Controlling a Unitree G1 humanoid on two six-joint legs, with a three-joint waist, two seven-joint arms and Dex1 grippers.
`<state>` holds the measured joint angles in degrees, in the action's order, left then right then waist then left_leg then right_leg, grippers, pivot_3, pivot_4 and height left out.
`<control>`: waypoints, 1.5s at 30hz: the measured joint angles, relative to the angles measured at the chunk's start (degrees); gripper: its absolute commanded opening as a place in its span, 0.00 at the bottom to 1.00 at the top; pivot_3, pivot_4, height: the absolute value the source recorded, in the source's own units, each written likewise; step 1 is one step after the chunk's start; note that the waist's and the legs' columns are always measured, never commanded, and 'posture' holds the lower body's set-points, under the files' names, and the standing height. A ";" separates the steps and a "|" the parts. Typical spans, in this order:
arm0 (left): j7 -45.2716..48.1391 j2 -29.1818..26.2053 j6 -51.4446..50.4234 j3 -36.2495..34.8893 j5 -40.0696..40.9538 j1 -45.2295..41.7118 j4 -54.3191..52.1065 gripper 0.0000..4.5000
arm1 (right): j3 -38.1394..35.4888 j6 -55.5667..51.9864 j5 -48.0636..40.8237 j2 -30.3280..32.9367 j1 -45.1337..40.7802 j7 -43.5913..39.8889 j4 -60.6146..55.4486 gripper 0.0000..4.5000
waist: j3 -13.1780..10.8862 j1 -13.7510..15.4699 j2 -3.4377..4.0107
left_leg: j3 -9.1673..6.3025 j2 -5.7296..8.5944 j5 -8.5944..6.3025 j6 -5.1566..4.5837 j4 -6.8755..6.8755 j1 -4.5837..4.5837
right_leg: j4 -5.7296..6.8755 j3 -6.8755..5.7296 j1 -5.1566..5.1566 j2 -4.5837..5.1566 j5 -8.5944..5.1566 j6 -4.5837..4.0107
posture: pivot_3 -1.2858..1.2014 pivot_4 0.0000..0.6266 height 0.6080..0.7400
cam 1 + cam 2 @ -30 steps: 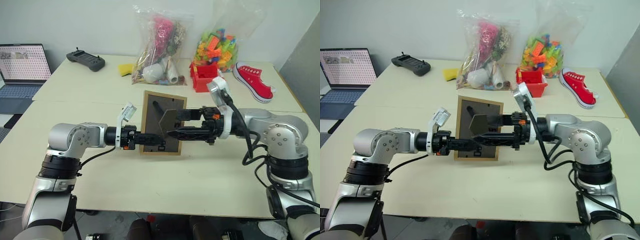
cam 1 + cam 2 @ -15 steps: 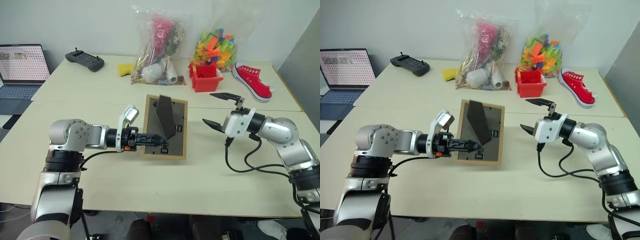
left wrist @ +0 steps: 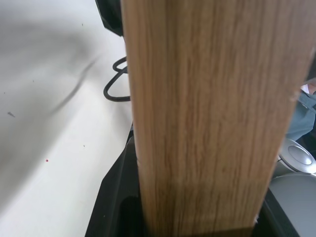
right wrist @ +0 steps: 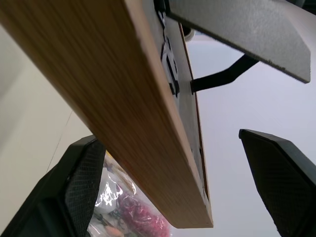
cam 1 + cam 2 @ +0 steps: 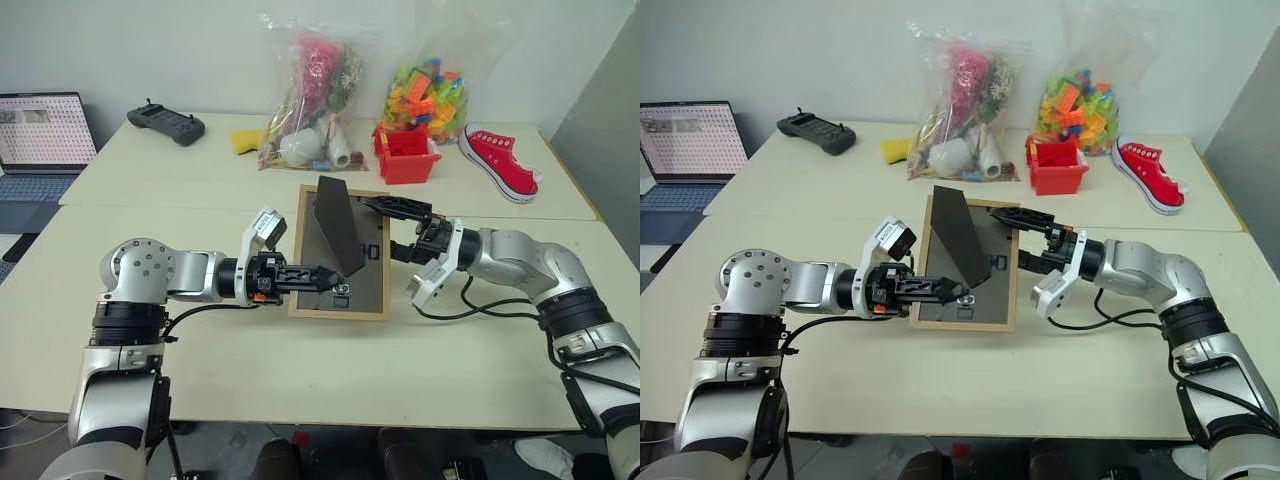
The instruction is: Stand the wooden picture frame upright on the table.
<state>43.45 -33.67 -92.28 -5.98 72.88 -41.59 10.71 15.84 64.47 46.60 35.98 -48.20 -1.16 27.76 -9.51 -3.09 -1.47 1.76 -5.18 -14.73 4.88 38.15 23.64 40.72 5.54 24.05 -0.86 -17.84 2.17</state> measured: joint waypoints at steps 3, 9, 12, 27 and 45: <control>-1.70 0.18 0.00 -0.45 0.68 1.19 -1.71 0.27 | 0.12 0.41 0.00 0.63 -0.25 0.52 1.14 0.68 | 0.00 -0.02 0.00 | -0.02 -0.01 0.00 0.00 -0.01 0.00 | 0.01 -0.02 0.01 -0.01 -0.01 -0.02 | 0.52 0.24 1.00; -2.85 1.02 -0.02 -1.40 2.57 1.46 -3.24 0.27 | 0.08 1.50 0.24 1.67 -0.22 1.45 0.50 0.40 | 0.00 -0.17 0.00 | -0.01 -0.01 0.00 0.00 -0.01 -0.01 | 0.04 -0.01 0.00 -0.01 -0.01 -0.02 | 0.52 0.24 1.00; -3.26 1.85 -0.03 -2.00 3.48 1.63 -3.09 0.42 | -0.48 1.59 1.49 2.71 -0.16 2.35 -1.23 0.37 | 0.00 -0.16 0.00 | -0.02 0.00 0.00 0.00 -0.01 -0.02 | 0.05 -0.01 0.00 -0.01 -0.01 -0.02 | 0.52 0.24 1.00; -5.77 -3.56 6.21 -8.93 -2.67 1.25 0.41 1.00 | 1.13 -0.26 -10.34 4.16 4.05 -5.61 0.22 0.29 | 0.00 -0.21 -0.02 | 0.00 -0.02 0.00 -0.01 -0.02 -0.07 | 0.06 0.01 -0.01 -0.03 -0.01 -0.02 | 0.52 0.24 1.00; -10.55 -12.81 37.64 -7.64 -28.46 25.39 -34.62 1.00 | 1.84 -72.87 -72.94 -18.72 4.49 -55.21 0.13 0.29 | -0.01 0.58 -0.02 | 0.11 -0.13 -0.12 -0.22 -0.12 -0.62 | -0.02 0.02 -0.54 -0.08 -0.07 -0.11 | 0.52 0.24 1.00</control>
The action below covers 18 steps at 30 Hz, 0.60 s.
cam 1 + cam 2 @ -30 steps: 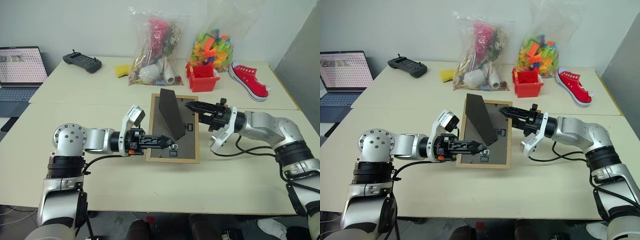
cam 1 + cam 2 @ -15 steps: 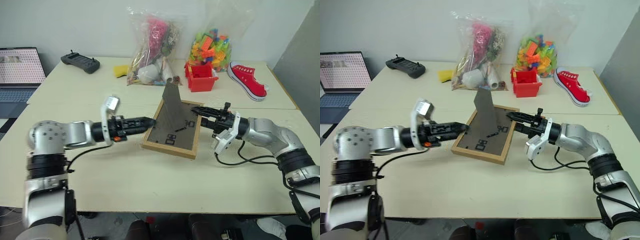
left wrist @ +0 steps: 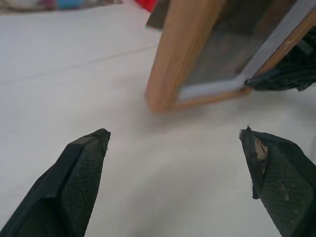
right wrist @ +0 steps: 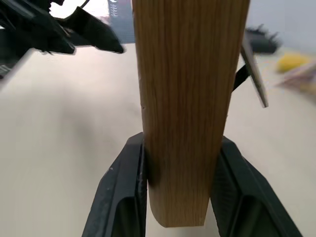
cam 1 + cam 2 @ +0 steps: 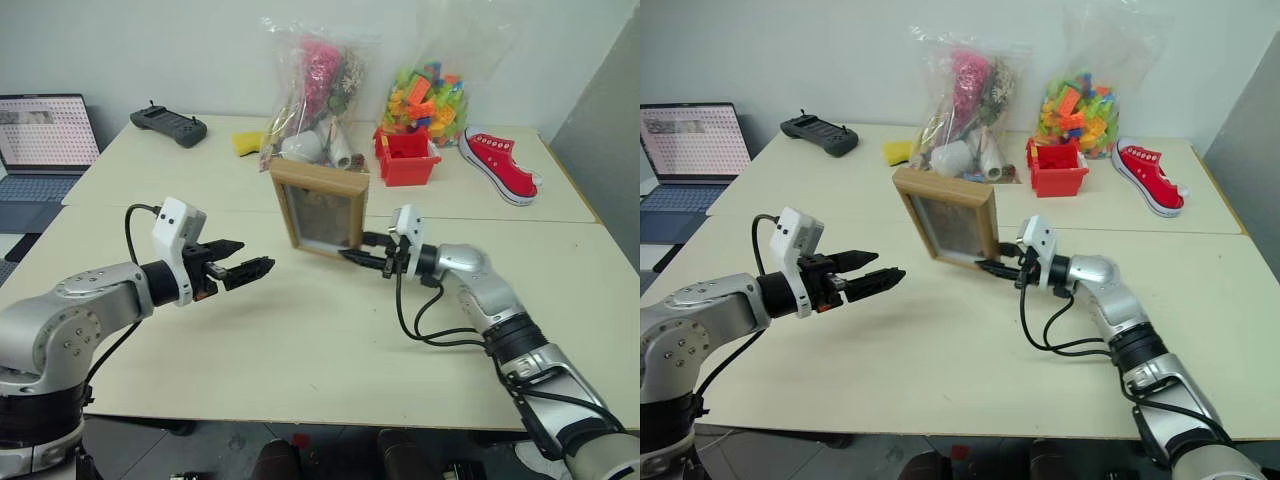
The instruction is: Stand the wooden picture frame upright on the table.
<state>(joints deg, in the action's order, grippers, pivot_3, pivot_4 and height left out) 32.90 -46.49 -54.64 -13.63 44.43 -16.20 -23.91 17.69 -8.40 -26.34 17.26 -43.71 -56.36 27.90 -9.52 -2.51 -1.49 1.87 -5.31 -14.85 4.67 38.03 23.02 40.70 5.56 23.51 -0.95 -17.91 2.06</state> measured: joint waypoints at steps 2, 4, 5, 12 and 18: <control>0.20 1.49 2.95 0.76 -1.98 1.12 -0.90 1.00 | -1.42 -4.82 -0.80 -1.96 -1.21 -1.44 3.33 0.29 | 0.00 0.40 0.00 | -0.01 0.00 -0.03 -0.05 -0.01 0.02 | -0.05 -0.03 0.00 0.00 0.00 0.00 | 0.52 0.24 1.00; 0.25 1.89 4.39 0.76 -2.82 1.76 -0.99 1.00 | -2.41 -8.02 -0.83 -3.02 -2.04 -2.93 5.93 0.29 | 0.00 0.53 0.00 | 0.00 0.00 -0.04 -0.07 -0.04 0.01 | -0.09 -0.02 0.00 -0.02 0.00 0.00 | 0.52 0.24 1.00; 0.43 1.83 5.26 0.75 -3.40 2.45 -1.00 1.00 | -3.06 -8.77 -0.68 -3.59 -2.30 -3.65 7.55 0.29 | 0.00 0.52 0.00 | 0.00 -0.01 -0.04 -0.08 -0.06 0.01 | -0.11 -0.02 0.00 -0.02 0.00 0.00 | 0.52 0.24 1.00; 2.72 1.81 8.66 2.61 -7.08 4.66 -0.19 1.00 | -5.81 -7.31 3.15 -4.91 -2.66 -3.98 15.04 0.63 | 0.00 0.47 0.00 | 0.00 -0.02 -0.05 -0.09 -0.09 0.02 | -0.14 -0.02 0.00 -0.04 0.00 0.00 | 0.52 0.24 1.00; 3.93 1.85 8.93 3.36 -8.12 3.78 2.14 1.00 | -6.94 -7.73 5.19 -0.97 2.20 -5.12 6.96 0.92 | 0.00 0.72 0.00 | -0.03 -0.03 -0.06 -0.09 -0.09 0.03 | -0.20 -0.05 -0.03 -0.05 0.00 0.01 | 0.52 0.24 1.00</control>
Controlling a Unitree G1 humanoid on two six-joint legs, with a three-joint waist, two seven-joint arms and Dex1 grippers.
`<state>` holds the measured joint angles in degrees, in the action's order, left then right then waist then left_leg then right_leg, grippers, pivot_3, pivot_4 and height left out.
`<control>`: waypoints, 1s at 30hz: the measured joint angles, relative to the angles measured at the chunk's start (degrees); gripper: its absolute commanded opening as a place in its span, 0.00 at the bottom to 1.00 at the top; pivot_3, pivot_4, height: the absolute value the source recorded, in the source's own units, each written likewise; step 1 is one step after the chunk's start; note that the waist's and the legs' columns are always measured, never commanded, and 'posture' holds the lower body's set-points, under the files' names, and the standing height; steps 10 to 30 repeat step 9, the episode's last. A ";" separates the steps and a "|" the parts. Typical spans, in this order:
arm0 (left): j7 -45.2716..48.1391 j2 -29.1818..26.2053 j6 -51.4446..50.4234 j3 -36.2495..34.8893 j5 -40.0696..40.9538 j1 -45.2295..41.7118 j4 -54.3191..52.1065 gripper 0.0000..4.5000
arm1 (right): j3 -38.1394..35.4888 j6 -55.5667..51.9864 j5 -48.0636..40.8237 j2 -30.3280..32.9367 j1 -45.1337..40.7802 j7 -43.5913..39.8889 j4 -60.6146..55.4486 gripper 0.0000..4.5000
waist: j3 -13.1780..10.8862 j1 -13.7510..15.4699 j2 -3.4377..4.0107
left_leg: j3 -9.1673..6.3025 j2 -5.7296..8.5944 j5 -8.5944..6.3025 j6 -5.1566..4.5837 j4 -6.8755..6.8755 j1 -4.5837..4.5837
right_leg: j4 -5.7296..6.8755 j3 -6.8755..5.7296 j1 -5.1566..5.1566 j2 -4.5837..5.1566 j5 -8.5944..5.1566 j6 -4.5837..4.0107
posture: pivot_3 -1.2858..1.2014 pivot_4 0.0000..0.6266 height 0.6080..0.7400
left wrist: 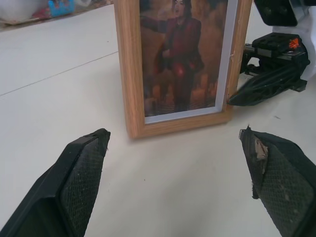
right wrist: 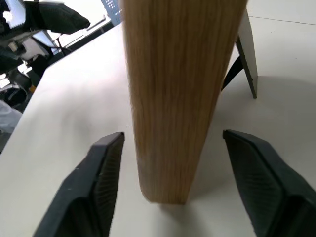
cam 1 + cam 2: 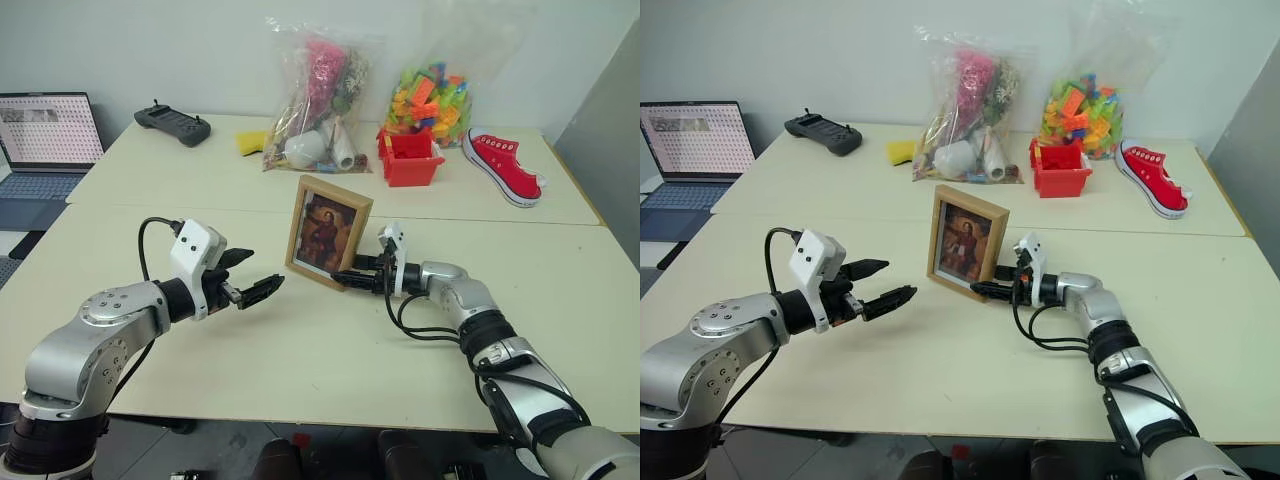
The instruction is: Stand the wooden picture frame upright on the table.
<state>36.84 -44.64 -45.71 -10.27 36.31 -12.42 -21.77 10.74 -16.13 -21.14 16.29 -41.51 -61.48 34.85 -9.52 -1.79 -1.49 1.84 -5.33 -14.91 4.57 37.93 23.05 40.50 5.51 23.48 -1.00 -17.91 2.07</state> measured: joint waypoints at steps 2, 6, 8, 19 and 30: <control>0.20 0.00 -0.02 0.06 -0.04 -0.17 0.49 1.00 | -0.19 -0.18 0.83 1.89 1.54 -0.12 -2.40 0.99 | 0.00 -0.06 0.00 | 0.01 0.00 0.00 -0.01 0.00 -0.01 | 0.00 0.01 -0.01 -0.01 0.00 0.00 | 0.52 0.24 1.00; 2.09 -1.27 -0.42 -0.56 0.12 -3.17 4.30 1.00 | -1.30 -3.03 2.27 12.02 10.13 0.20 -18.70 0.99 | -0.02 0.18 0.03 | -0.04 0.02 -0.02 -0.03 -0.03 0.05 | -0.06 -0.04 -0.01 -0.01 -0.01 0.01 | 0.52 0.24 1.00; 3.33 -3.04 -0.53 -0.91 -0.03 -4.35 6.82 1.00 | -3.84 -7.21 0.99 15.90 12.24 0.50 -26.42 0.99 | -0.04 -0.09 0.03 | -0.03 0.00 -0.02 -0.04 -0.03 0.01 | -0.06 0.00 0.00 -0.03 -0.01 0.01 | 0.52 0.24 1.00; 4.01 -3.53 -0.52 -1.06 -0.11 -5.03 7.66 1.00 | -5.44 -9.22 -0.32 17.08 12.37 0.72 -29.85 0.99 | -0.04 -0.47 0.03 | -0.01 -0.03 -0.03 -0.04 -0.05 -0.06 | -0.06 0.05 -0.04 -0.09 -0.01 0.01 | 0.52 0.24 1.00; 4.01 -3.53 -0.52 -1.06 -0.11 -5.03 7.66 1.00 | -5.44 -9.22 -0.32 17.08 12.37 0.72 -29.85 0.99 | -0.04 -0.47 0.03 | -0.01 -0.03 -0.03 -0.04 -0.05 -0.06 | -0.06 0.05 -0.04 -0.09 -0.01 0.01 | 0.52 0.24 1.00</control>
